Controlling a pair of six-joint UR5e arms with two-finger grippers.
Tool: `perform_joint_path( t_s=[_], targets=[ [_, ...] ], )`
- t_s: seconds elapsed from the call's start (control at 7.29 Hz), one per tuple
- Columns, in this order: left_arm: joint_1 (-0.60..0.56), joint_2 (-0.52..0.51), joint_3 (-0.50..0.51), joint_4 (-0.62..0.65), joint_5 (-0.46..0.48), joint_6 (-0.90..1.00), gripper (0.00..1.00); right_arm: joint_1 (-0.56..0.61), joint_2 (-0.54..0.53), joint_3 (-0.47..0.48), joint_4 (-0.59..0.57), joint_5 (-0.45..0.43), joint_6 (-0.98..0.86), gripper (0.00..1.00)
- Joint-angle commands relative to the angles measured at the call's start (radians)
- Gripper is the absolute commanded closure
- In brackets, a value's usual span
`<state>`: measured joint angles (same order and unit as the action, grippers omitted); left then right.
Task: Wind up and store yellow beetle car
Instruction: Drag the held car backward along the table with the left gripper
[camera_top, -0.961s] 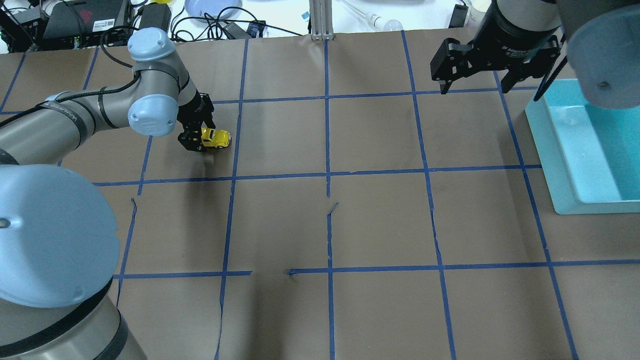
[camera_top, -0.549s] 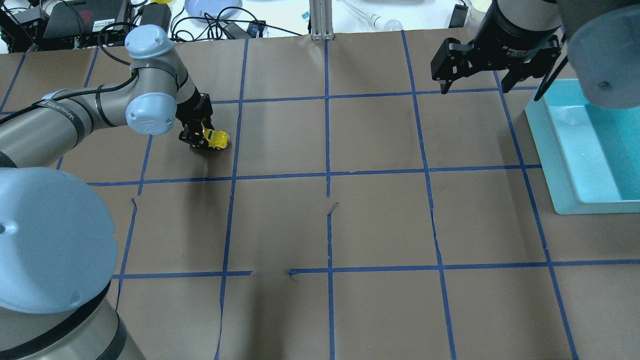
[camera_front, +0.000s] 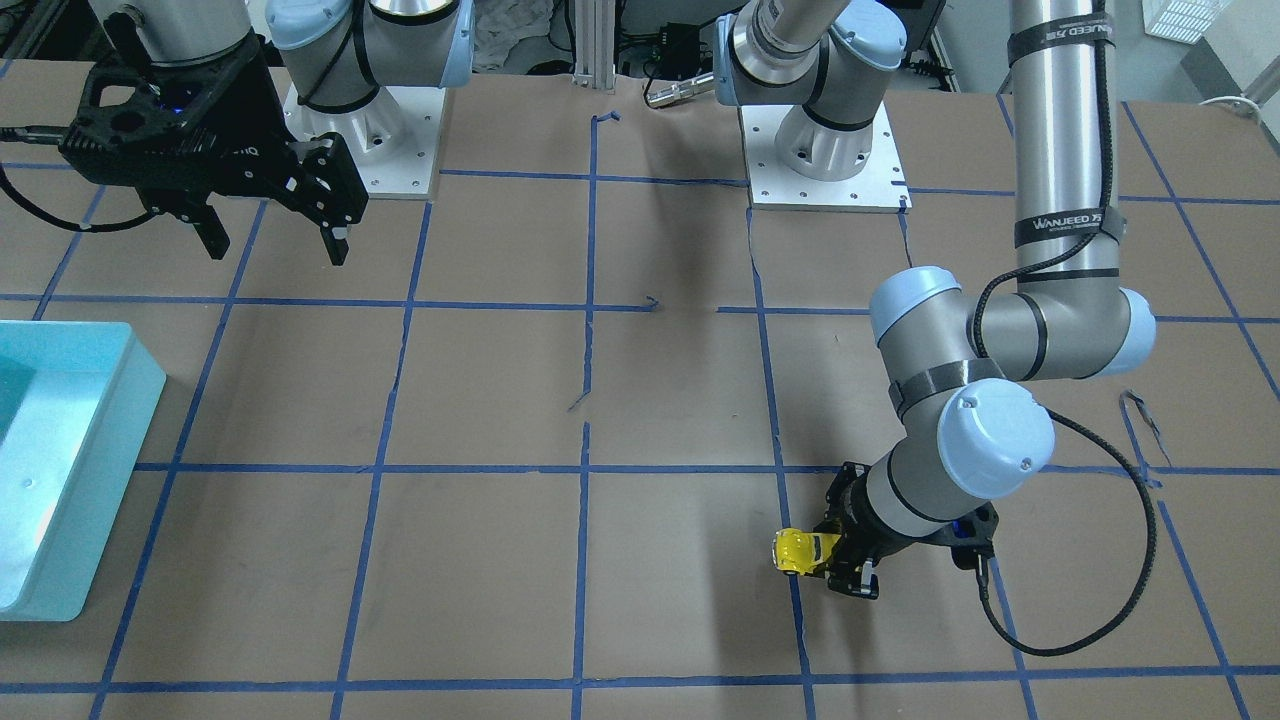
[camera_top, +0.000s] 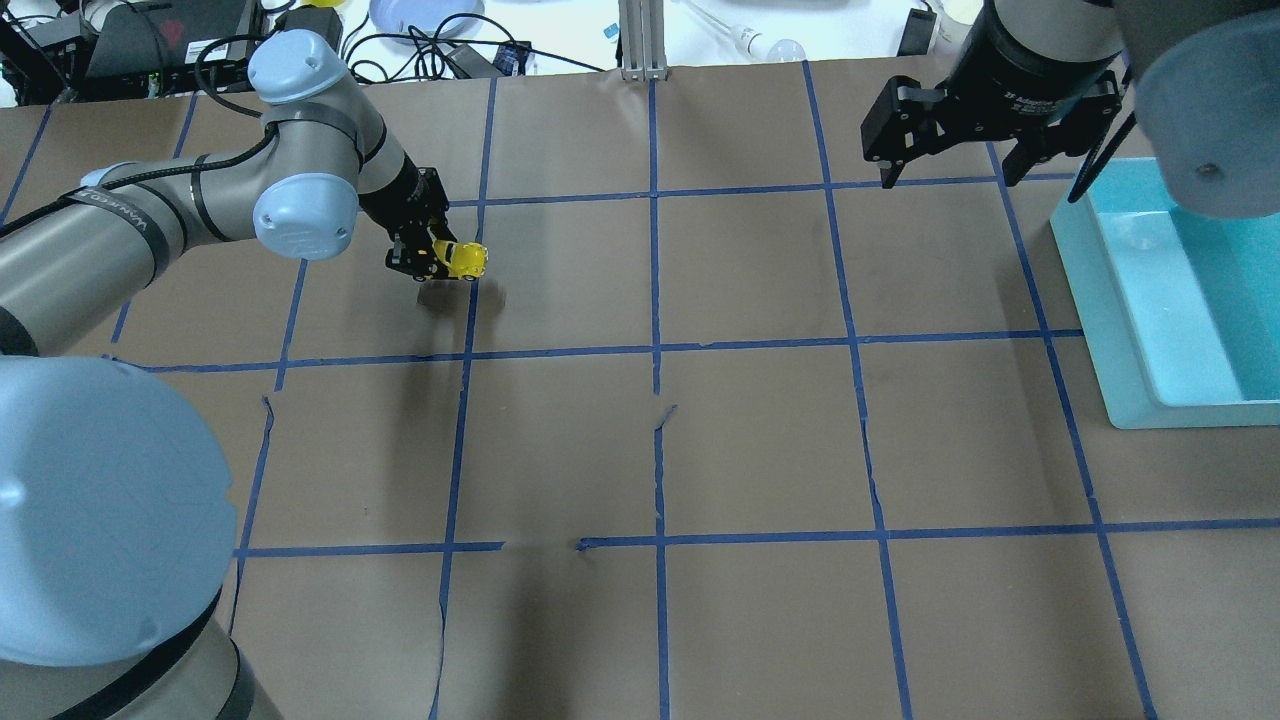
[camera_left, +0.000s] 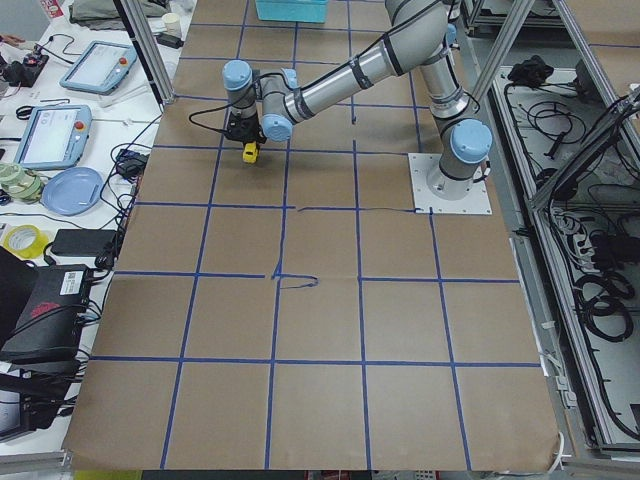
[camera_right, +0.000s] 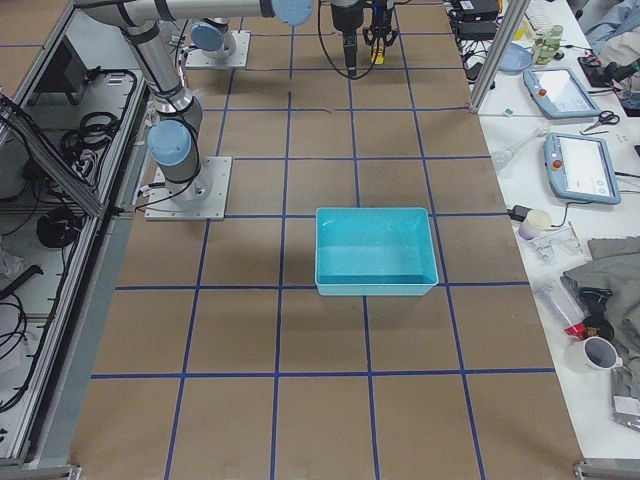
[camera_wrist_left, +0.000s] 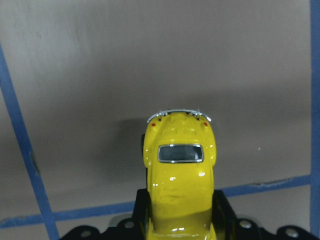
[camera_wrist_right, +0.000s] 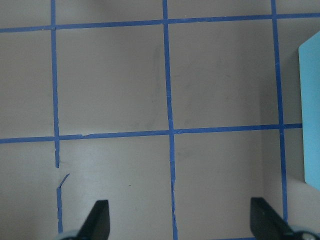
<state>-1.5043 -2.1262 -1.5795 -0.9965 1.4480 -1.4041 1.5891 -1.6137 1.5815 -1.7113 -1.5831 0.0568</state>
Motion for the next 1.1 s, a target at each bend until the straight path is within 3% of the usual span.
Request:
perform_joint_path(
  t_s=[0.0,0.69,0.82,0.96],
  targets=[
    [-0.025,-0.011,-0.004,-0.001,-0.008,-0.117,1.00,-0.001,0.001,0.000,-0.001,0.000,0.000,0.00],
    [-0.023,-0.031,-0.004,-0.001,-0.012,-0.113,1.00,0.000,0.000,0.000,0.001,-0.002,0.000,0.00],
    [-0.020,-0.037,0.002,-0.001,-0.078,-0.116,1.00,0.000,0.000,0.000,0.001,-0.002,0.000,0.00],
    [-0.017,-0.037,-0.004,0.001,-0.084,-0.107,1.00,0.000,0.000,0.000,0.001,-0.002,0.000,0.00]
  ],
)
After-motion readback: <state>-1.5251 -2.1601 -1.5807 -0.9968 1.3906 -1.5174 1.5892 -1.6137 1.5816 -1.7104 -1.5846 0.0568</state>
